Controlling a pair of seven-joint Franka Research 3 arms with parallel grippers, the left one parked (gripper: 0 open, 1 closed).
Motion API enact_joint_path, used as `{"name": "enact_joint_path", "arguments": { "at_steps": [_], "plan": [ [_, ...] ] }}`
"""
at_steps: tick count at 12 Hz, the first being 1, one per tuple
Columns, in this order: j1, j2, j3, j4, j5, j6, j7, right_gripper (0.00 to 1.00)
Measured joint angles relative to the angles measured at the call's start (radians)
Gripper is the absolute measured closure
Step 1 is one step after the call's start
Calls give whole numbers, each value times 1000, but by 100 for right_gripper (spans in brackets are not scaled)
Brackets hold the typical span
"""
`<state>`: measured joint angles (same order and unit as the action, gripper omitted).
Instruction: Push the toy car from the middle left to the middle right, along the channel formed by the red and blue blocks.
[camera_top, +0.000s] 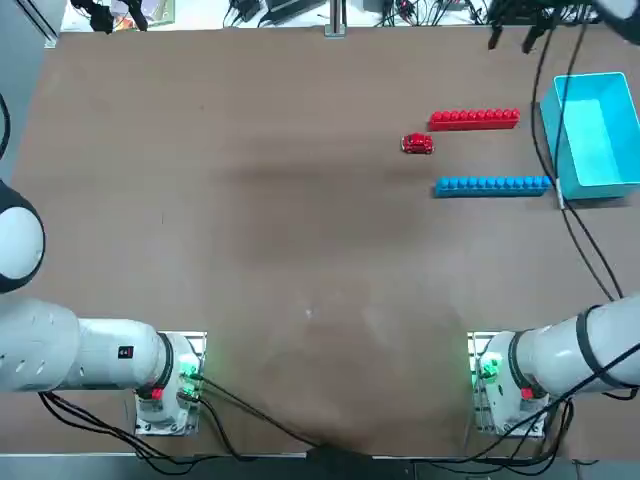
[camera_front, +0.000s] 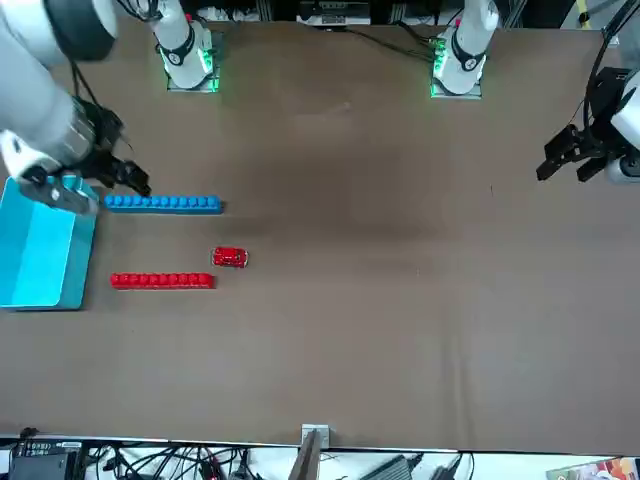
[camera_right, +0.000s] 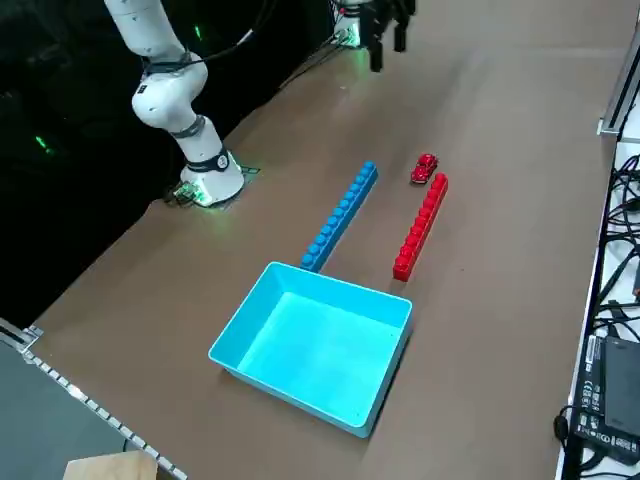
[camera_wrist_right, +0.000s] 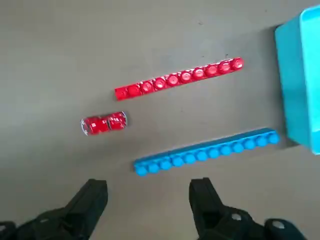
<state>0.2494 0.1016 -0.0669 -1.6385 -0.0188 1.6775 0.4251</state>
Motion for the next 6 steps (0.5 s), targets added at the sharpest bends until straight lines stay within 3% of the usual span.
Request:
{"name": "enact_joint_path", "arguments": {
  "at_steps": [6],
  "plan": [
    [87, 187, 1, -1, 0, 194, 495, 1]
  ]
}}
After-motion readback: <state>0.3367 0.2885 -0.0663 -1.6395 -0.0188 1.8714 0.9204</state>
